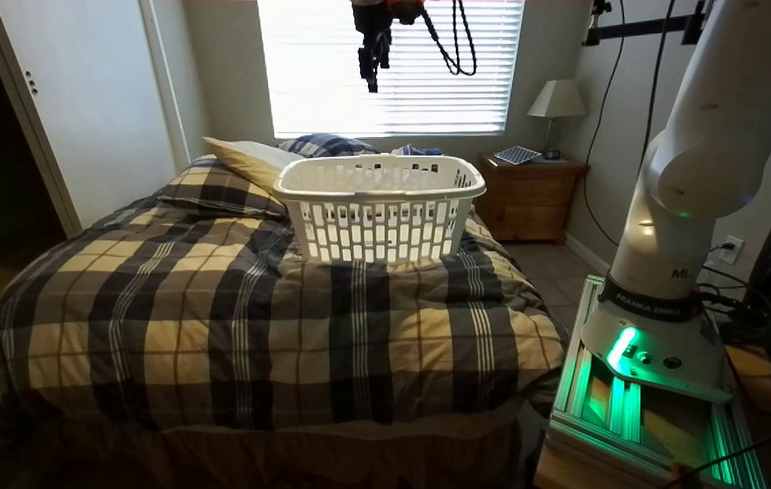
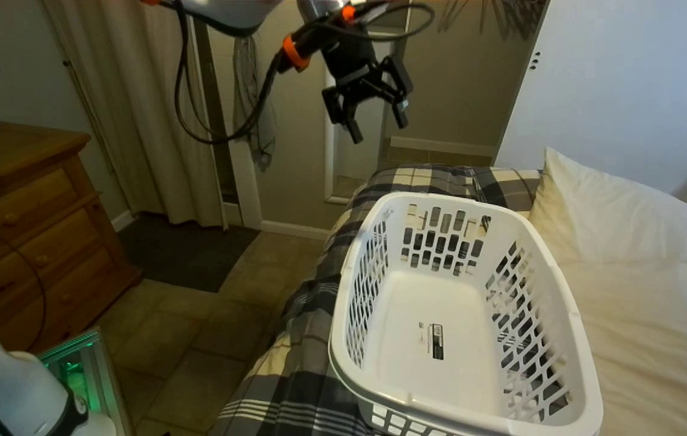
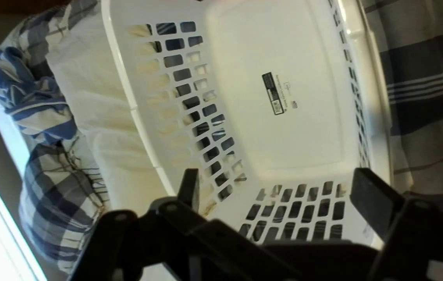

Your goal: Flip the basket over

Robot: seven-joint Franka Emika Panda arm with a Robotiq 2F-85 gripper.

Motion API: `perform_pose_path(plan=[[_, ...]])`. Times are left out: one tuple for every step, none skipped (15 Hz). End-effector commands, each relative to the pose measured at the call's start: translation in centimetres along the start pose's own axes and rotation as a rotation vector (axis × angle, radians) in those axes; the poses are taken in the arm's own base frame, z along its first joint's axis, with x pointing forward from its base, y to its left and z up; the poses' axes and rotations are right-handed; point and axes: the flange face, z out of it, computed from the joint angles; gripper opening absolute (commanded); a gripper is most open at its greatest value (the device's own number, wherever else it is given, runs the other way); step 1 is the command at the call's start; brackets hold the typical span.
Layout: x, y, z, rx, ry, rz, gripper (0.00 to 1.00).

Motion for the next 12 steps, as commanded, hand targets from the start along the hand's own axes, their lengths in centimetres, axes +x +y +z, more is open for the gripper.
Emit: perform_pose_path(plan=[[-1.7,5.0,-3.9,0.009,0.011,0.131,1.0],[-2.1,6.4,-4.7,0.014,0.02,0.165,1.0],[-1.4,4.5,-3.4,-0.011,0.018,0.099,1.0],[-1.8,5.7,-4.1,-0.013,0.024,0.124,1.0],[-2.1,6.4,-4.5,-0.014,0.028,0.138,1.0],[-2.1,6.6,-4.6,-0.014,0.03,0.143,1.0],[-2.1,6.5,-4.6,-0.013,0.029,0.145,1.0],[-2.0,6.5,-4.5,-0.013,0.028,0.145,1.0],[-2.0,6.4,-4.4,-0.012,0.027,0.146,1.0],[-2.0,6.4,-4.4,-0.012,0.026,0.146,1.0],[-2.0,6.4,-4.4,-0.012,0.026,0.147,1.0],[-2.0,6.4,-4.4,-0.012,0.026,0.147,1.0]])
